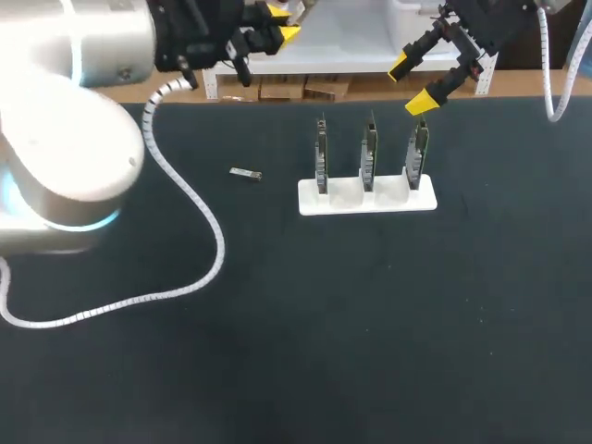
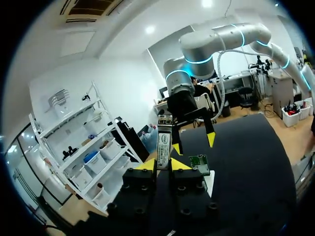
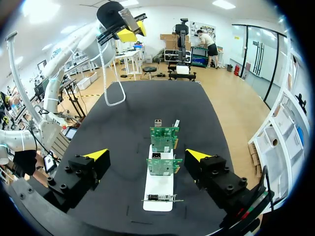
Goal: Pick up the optical module with the left hand, and insert it into the network port with the right hand.
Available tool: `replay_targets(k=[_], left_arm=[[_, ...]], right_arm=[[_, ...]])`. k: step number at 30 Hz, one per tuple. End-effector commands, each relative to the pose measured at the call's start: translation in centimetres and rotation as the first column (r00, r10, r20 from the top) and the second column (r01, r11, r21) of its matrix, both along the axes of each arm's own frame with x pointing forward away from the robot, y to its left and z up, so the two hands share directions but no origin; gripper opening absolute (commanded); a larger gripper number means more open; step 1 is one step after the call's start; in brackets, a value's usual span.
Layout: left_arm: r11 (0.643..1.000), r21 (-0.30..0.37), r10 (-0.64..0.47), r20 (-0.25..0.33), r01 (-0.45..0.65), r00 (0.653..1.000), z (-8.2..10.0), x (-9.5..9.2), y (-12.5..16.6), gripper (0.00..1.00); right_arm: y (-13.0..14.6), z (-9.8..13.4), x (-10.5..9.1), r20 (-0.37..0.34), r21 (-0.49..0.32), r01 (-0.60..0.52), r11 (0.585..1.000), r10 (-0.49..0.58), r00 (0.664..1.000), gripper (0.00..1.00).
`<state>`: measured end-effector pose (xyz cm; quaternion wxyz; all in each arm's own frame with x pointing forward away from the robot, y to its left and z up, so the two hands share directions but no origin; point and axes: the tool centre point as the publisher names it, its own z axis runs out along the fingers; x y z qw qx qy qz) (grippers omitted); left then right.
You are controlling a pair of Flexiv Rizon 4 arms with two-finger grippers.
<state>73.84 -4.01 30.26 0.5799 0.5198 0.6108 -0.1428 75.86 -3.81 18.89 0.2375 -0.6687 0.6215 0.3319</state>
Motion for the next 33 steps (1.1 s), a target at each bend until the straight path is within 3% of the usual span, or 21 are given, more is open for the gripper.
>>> replay_targets(k=[1, 6, 14, 20, 27, 33], left_arm=[[0.986, -0.161, -0.04, 0.082, 0.052, 0.996, -1.0, 0.8, -1.4, 0.0], [0.981, -0.194, -0.016, 0.066, 0.029, 0.998, -1.5, 1.1, -3.1, 0.0], [0.944, -0.292, -0.16, 0.006, 0.155, 0.987, -3.6, -0.6, -5.6, 0.0], [0.944, -0.288, -0.185, -0.059, 0.161, 0.981, -4.3, -2.3, -4.8, 0.0], [0.903, -0.354, -0.282, -0.057, 0.245, 0.958, -6.1, -2.9, -5.6, 0.0], [0.885, -0.375, -0.322, -0.069, 0.274, 0.944, -7.5, -2.1, -6.5, 0.0]], right_arm=[[0.0, 0.0, 0.0, 0.001, 0.0, 0.001, 1.0, -0.001, 1.0, 1.0], [0.0, 0.0, 0.0, 0.001, 0.0, 0.001, 1.0, -0.001, 1.0, 1.0], [0.0, 0.0, 0.0, 0.001, 0.0, 0.001, 1.0, -0.001, 1.0, 1.0], [0.0, 0.0, 0.0, 0.001, 0.0, 0.001, 1.0, -0.001, 1.0, 1.0], [0.0, 0.0, 0.0, 0.001, 0.0, 0.001, 1.0, -0.001, 1.0, 1.0], [0.0, 0.0, 0.0, 0.001, 0.0, 0.001, 1.0, -0.001, 1.0, 1.0]])
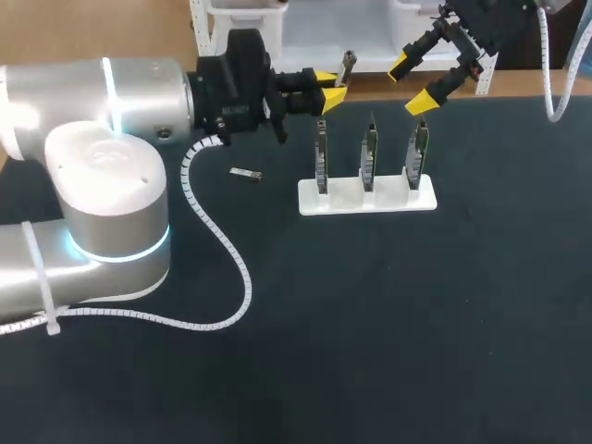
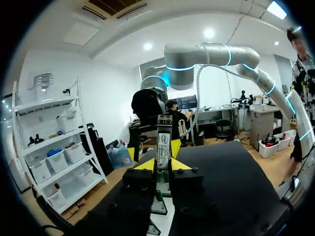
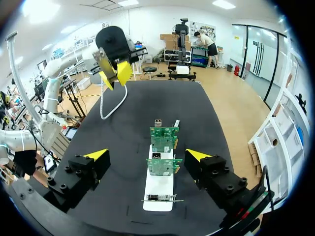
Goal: Pick up the optical module with the left hand, and insert it into the network port with the right hand.
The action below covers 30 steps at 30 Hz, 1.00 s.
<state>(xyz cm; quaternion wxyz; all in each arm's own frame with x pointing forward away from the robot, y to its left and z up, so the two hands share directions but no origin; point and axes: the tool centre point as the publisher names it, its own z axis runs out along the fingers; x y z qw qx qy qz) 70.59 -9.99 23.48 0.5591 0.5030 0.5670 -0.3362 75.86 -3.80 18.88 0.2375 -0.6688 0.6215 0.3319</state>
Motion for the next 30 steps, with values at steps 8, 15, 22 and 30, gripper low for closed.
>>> replay_targets(k=[8, 15, 22, 30], left_arm=[[0.981, -0.173, -0.081, 0.069, 0.091, 0.994, -1.4, 3.1, -2.2, 0.0], [0.986, -0.103, -0.122, 0.08, 0.13, 0.989, -1.3, 3.9, -3.1, 0.0], [0.989, -0.078, -0.118, 0.086, 0.125, 0.989, -1.1, 3.9, -3.0, 0.0], [0.989, -0.078, -0.118, 0.086, 0.125, 0.989, -1.1, 3.9, -3.0, 0.0]], right_arm=[[0.0, 0.0, 0.0, 0.001, 0.0, 0.001, 1.0, -0.001, 1.0, 1.0], [0.0, 0.0, 0.0, 0.001, 0.0, 0.001, 1.0, -0.001, 1.0, 1.0], [0.0, 0.0, 0.0, 0.001, 0.0, 0.001, 1.0, -0.001, 1.0, 1.0], [0.0, 0.0, 0.0, 0.001, 0.0, 0.001, 1.0, -0.001, 1.0, 1.0]])
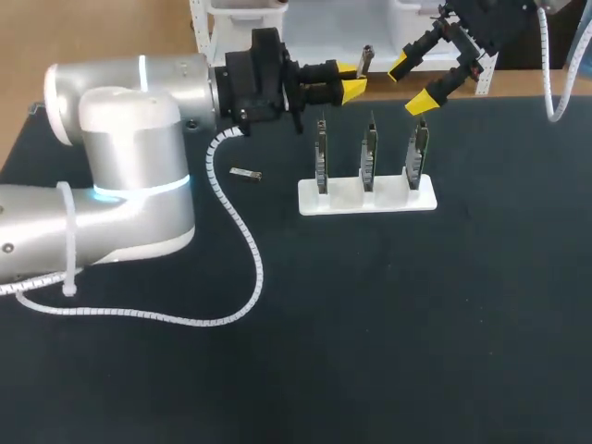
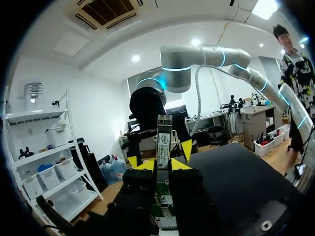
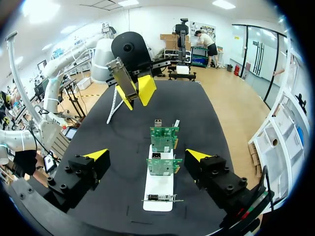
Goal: Pick up the optical module with the left hand, and insert it into the network port with the right hand.
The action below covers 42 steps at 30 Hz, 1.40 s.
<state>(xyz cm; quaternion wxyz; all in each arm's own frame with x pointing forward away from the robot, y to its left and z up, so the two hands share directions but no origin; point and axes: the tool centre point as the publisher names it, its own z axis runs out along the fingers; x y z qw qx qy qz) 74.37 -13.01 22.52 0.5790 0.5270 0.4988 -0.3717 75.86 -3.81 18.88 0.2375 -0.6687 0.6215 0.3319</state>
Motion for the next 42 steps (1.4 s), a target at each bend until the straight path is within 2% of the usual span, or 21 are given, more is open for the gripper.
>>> replay_targets(k=[1, 11, 12, 14, 17, 22, 28, 34, 39, 42], left_arm=[[1.0, -0.005, 0.0, 0.002, 0.0, 1.0, -0.1, 0.1, 0.0, 0.0], [1.0, -0.005, 0.0, 0.002, 0.0, 1.0, -0.1, 0.1, 0.0, 0.0], [0.997, -0.076, -0.001, -0.002, 0.001, 1.0, -0.4, -0.2, -0.5, 0.0], [0.989, -0.148, 0.001, -0.019, -0.004, 1.0, -0.5, -0.9, -0.9, 0.0], [0.981, -0.195, 0.01, -0.024, -0.015, 1.0, -0.1, -1.9, -0.8, 0.0], [0.983, -0.169, 0.049, -0.096, -0.065, 0.994, -0.1, -3.3, 0.5, 0.0], [0.988, -0.145, 0.025, -0.179, -0.051, 0.983, -0.4, -4.1, 0.9, 0.0], [0.987, -0.158, -0.039, -0.214, 0.004, 0.976, 0.0, -3.3, 0.3, 0.0], [0.989, -0.14, -0.087, -0.273, 0.05, 0.958, -1.2, -2.3, -0.4, 0.0], [0.987, -0.145, -0.111, -0.275, 0.073, 0.955, -1.5, -1.7, -1.3, 0.0]], right_arm=[[0.0, 0.0, 0.0, 0.001, 0.0, 0.001, 1.0, -0.001, 1.0, 1.0], [0.0, 0.0, 0.0, 0.001, 0.0, 0.001, 1.0, -0.001, 1.0, 1.0], [0.0, 0.0, 0.0, 0.001, 0.0, 0.001, 1.0, -0.001, 1.0, 1.0], [0.0, 0.0, 0.0, 0.001, 0.0, 0.001, 1.0, -0.001, 1.0, 1.0], [0.0, 0.0, 0.0, 0.001, 0.0, 0.001, 1.0, -0.001, 1.0, 1.0], [0.0, 0.0, 0.0, 0.001, 0.0, 0.001, 1.0, -0.001, 1.0, 1.0], [0.0, 0.0, 0.0, 0.001, 0.0, 0.001, 1.0, -0.001, 1.0, 1.0], [0.0, 0.0, 0.0, 0.001, 0.0, 0.001, 1.0, -0.001, 1.0, 1.0], [0.0, 0.0, 0.0, 0.001, 0.0, 0.001, 1.0, -0.001, 1.0, 1.0], [0.0, 0.0, 0.0, 0.001, 0.0, 0.001, 1.0, -0.001, 1.0, 1.0]])
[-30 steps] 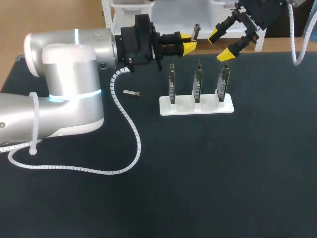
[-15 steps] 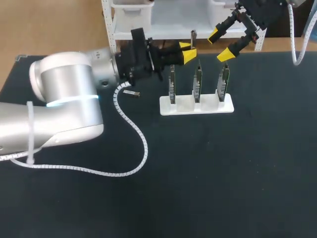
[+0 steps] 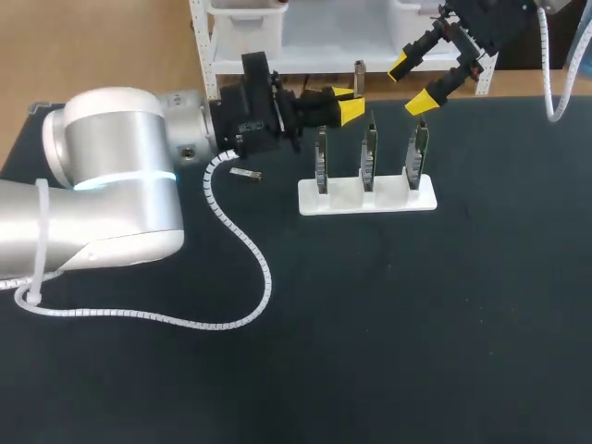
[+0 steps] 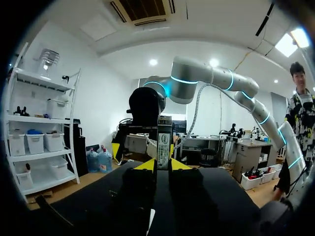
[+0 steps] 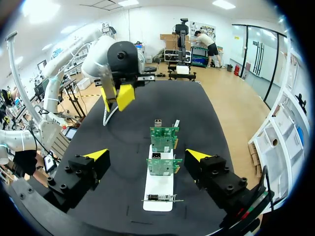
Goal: Pick up the optical module with the left hand, and insert it into the network port with the right hand.
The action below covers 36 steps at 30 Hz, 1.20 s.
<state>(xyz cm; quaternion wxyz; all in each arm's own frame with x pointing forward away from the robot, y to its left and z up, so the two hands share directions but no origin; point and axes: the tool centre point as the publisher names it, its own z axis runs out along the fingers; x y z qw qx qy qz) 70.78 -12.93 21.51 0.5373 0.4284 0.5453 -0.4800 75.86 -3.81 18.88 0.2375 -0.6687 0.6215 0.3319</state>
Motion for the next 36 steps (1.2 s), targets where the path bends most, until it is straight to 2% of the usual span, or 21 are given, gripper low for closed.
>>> replay_targets(k=[1, 8, 11, 20, 22, 24, 28, 36], left_arm=[[0.996, -0.005, -0.087, 0.004, 0.087, 0.996, -0.5, 2.1, -1.6, 0.0], [0.992, 0.02, -0.128, 0.011, 0.127, 0.992, -0.1, 2.3, -3.2, 0.0], [0.985, 0.065, -0.156, -0.024, 0.157, 0.987, -0.2, 1.7, -3.7, 0.0], [0.986, 0.054, -0.154, -0.069, 0.158, 0.986, -1.1, 0.0, -3.5, 0.0], [0.987, 0.053, -0.145, -0.068, 0.149, 0.987, -1.3, -0.2, -3.3, 0.0], [0.986, 0.079, -0.143, -0.023, 0.144, 0.99, -1.4, -0.2, -3.2, 0.0], [0.99, 0.08, -0.118, 0.002, 0.117, 0.993, -2.1, 0.2, -2.4, 0.0], [0.986, 0.09, -0.139, 0.001, 0.139, 0.99, -2.3, 1.8, -2.4, 0.0]], right_arm=[[0.0, 0.0, 0.0, 0.001, 0.0, 0.001, 1.0, -0.001, 1.0, 1.0], [0.0, 0.0, 0.0, 0.001, 0.0, 0.001, 1.0, -0.001, 1.0, 1.0], [0.0, 0.0, 0.0, 0.001, 0.0, 0.001, 1.0, -0.001, 1.0, 1.0], [0.0, 0.0, 0.0, 0.001, 0.0, 0.001, 1.0, -0.001, 1.0, 1.0], [0.0, 0.0, 0.0, 0.001, 0.0, 0.001, 1.0, -0.001, 1.0, 1.0], [0.0, 0.0, 0.0, 0.001, 0.0, 0.001, 1.0, -0.001, 1.0, 1.0], [0.0, 0.0, 0.0, 0.001, 0.0, 0.001, 1.0, -0.001, 1.0, 1.0], [0.0, 0.0, 0.0, 0.001, 0.0, 0.001, 1.0, -0.001, 1.0, 1.0]])
